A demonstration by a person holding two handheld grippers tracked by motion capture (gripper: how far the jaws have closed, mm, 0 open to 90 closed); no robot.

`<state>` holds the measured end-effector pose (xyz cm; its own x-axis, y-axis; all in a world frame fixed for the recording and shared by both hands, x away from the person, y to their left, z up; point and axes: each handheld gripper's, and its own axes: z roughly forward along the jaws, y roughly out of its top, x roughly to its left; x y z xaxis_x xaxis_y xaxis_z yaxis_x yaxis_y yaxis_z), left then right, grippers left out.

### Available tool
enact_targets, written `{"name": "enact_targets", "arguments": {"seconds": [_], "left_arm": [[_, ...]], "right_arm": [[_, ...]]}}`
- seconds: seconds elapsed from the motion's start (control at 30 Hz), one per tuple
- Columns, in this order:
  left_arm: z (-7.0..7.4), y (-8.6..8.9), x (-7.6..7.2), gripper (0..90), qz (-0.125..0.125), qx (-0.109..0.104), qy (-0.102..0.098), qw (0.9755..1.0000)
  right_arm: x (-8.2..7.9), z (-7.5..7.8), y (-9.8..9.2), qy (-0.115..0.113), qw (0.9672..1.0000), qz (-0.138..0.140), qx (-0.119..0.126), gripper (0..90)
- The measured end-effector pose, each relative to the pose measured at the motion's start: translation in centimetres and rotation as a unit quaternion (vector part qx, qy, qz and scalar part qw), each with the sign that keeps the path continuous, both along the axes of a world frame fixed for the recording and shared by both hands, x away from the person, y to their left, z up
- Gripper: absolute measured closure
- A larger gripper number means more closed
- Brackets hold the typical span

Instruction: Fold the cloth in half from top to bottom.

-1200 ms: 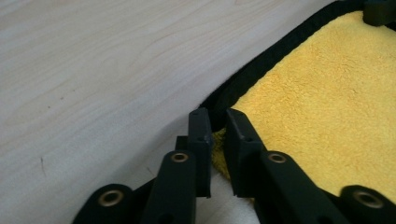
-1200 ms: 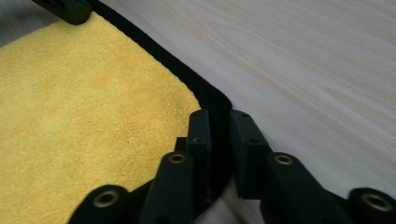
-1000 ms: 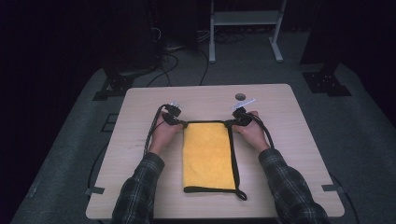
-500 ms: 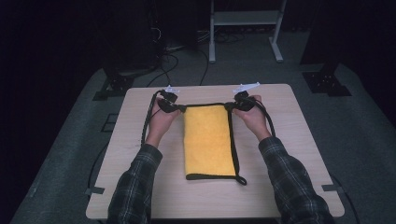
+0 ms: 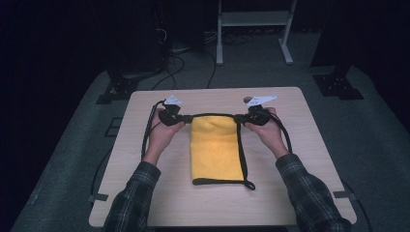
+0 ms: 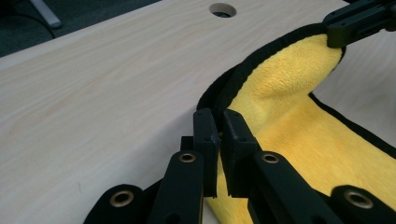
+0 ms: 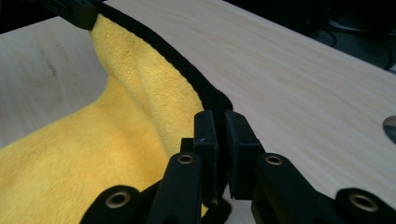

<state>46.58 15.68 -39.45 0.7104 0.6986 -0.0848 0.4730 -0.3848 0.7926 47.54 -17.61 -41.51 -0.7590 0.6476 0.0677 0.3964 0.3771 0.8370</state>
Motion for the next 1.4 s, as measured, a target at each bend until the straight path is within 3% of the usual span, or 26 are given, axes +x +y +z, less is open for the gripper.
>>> {"name": "enact_targets", "arguments": {"seconds": [0.17, 0.5, 0.67, 0.87, 1.03, 1.23, 1.4], "left_arm": [[-1.1, 0.1, -2.2, 85.1, -0.009, -0.013, 0.007, 0.9998], [-2.8, 0.3, -5.5, 85.2, -0.028, -0.020, 0.026, 0.9991], [-3.1, 0.6, -7.1, 85.2, -0.039, -0.034, 0.037, 0.9980], [-3.6, 0.6, -9.5, 85.2, -0.053, -0.030, 0.048, 0.9970], [-3.6, 0.7, -11.1, 85.2, -0.061, -0.031, 0.054, 0.9962], [-3.6, 1.0, -12.6, 85.2, -0.071, -0.034, 0.058, 0.9952], [-4.8, 0.9, -13.0, 85.2, -0.076, -0.023, 0.081, 0.9936]], "right_arm": [[-1.4, -0.9, -0.6, 0.007, 0.9999, 0.013, 0.006, 83.2], [-4.3, -3.1, -1.0, 0.027, 0.9991, 0.032, 0.009, 83.1], [-5.7, -3.3, -1.4, 0.035, 0.9983, 0.044, 0.014, 83.1], [-7.7, -3.4, -1.3, 0.030, 0.9980, 0.055, -0.004, 83.0], [-9.4, -3.0, -1.5, 0.026, 0.9974, 0.067, -0.003, 82.9], [-11.6, -2.8, -1.7, 0.025, 0.9961, 0.085, -0.002, 82.7], [-12.9, -3.8, -1.7, 0.043, 0.9945, 0.095, -0.012, 82.1]]}}
